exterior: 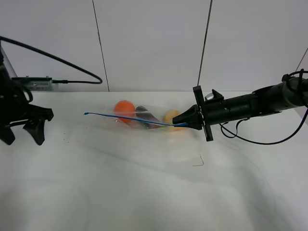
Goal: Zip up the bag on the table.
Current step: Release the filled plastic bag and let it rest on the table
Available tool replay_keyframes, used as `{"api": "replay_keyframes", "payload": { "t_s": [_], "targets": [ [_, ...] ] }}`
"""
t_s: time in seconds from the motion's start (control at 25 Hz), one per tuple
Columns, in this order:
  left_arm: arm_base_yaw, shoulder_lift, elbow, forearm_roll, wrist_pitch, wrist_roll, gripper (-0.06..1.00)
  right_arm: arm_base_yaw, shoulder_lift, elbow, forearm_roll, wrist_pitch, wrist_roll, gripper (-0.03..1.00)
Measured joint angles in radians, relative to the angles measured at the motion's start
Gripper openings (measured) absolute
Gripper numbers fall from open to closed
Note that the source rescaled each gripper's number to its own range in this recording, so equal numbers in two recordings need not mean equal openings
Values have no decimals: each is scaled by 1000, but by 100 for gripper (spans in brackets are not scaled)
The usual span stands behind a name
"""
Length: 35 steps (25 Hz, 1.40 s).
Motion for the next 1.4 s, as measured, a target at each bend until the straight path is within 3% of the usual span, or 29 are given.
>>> {"api": "replay_keyframes", "payload": {
  "t_s": [0.36,0.6,0.96,1.4],
  "targets": [
    [0,-455,459,0,-77,8,100,0,0,0,0,0,0,0],
    [0,-746,636,0,-127,10,100,0,0,0,0,0,0,0],
    [0,-1030,675,0,-120,56,100,0,0,0,-1,0,0,0],
    [0,-1068,675,0,-119,71,100,0,0,0,-2,0,-2,0]
  ]
}}
